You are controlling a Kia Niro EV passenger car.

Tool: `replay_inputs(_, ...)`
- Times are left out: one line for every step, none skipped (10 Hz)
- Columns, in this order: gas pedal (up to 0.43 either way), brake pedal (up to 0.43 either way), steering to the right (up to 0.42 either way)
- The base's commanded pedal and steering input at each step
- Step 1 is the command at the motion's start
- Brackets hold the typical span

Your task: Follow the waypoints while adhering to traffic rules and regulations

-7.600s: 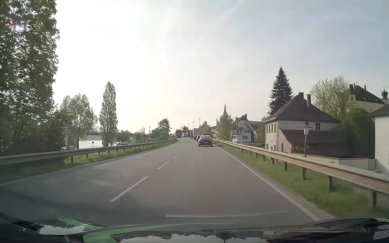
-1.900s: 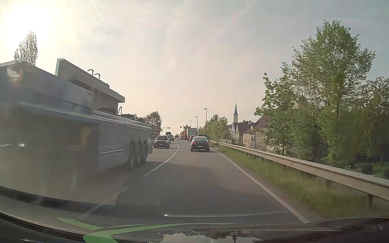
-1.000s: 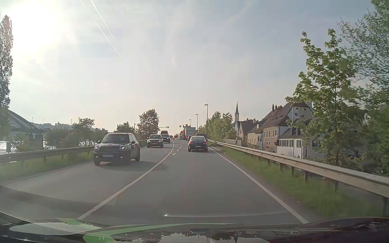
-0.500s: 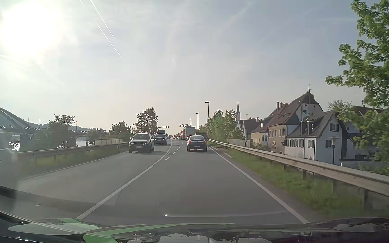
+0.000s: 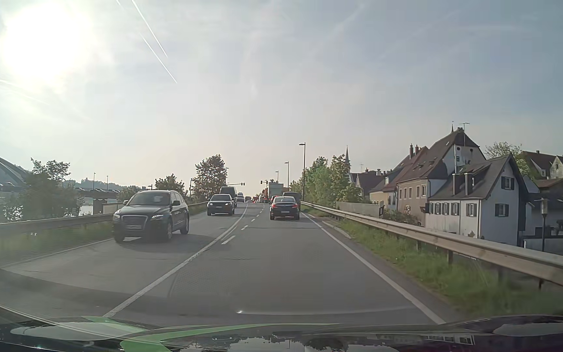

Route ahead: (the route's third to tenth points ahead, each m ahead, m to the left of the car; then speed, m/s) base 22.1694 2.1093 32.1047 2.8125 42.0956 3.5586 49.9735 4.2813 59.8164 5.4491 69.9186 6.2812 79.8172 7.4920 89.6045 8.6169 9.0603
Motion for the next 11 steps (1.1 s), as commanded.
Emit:
replay_inputs(0.039,0.0,-0.006)
replay_inputs(0.047,0.0,-0.006)
replay_inputs(0.047,0.0,-0.006)
replay_inputs(0.047,0.0,-0.006)
replay_inputs(0.047,0.0,-0.006)
replay_inputs(0.047,0.0,-0.006)
replay_inputs(0.047,0.0,-0.006)
replay_inputs(0.047,0.0,-0.006)
replay_inputs(0.047,0.0,-0.006)
replay_inputs(0.059,0.0,-0.006)
replay_inputs(0.059,0.0,-0.005)
